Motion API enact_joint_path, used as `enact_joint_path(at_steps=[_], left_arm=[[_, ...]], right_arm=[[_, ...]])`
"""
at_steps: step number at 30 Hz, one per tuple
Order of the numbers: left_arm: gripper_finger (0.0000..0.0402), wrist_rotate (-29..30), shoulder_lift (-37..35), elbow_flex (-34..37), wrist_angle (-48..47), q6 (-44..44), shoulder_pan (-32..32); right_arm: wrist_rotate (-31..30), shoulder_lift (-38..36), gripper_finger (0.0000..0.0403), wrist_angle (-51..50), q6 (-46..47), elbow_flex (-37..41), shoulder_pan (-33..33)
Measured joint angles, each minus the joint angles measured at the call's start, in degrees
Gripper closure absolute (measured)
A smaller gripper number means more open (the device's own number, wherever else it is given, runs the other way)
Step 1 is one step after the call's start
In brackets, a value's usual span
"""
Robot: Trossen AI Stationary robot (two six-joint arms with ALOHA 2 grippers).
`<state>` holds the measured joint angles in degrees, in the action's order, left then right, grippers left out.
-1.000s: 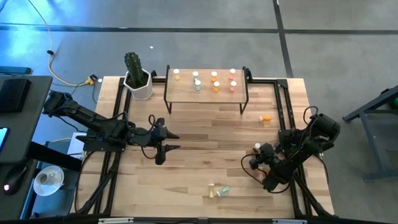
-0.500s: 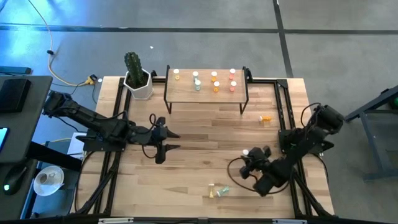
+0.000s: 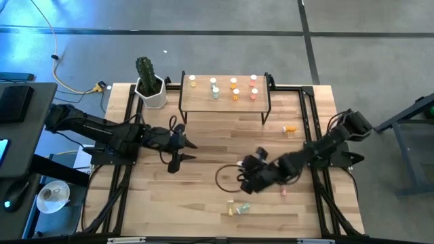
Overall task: Pick and place medicine bottles onto shelf by color
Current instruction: Put the top yellow pill bottle on the shelf aligned with the other yellow pill bottle
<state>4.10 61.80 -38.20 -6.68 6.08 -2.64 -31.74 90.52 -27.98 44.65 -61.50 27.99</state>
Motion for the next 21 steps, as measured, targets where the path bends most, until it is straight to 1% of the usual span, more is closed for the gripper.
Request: enact_joint_path(at_steps=[4,10,16,21], left_arm=[[0.0222,-0.4,0.0,0.0,0.3,-4.9,2.3],[0.0222,-0.4,0.0,0.0,3.4,-11.0,5.5],[0.0222,-0.3,0.0,0.0,8.4,-11.2,7.7],[0.0222,-0.5,0.0,-0.3,9.8,-9.5,9.1]], right_arm=[[7.0,0.0,0.0332,7.5,-10.4,-0.1,-5.7],[16.8,0.0,0.0332,15.8,-21.5,-0.1,-13.9],[24.8,0.4,0.0332,21.1,-29.7,-0.1,-20.6],[31.2,2.5,0.0332,25.8,-35.0,-0.1,-24.3]])
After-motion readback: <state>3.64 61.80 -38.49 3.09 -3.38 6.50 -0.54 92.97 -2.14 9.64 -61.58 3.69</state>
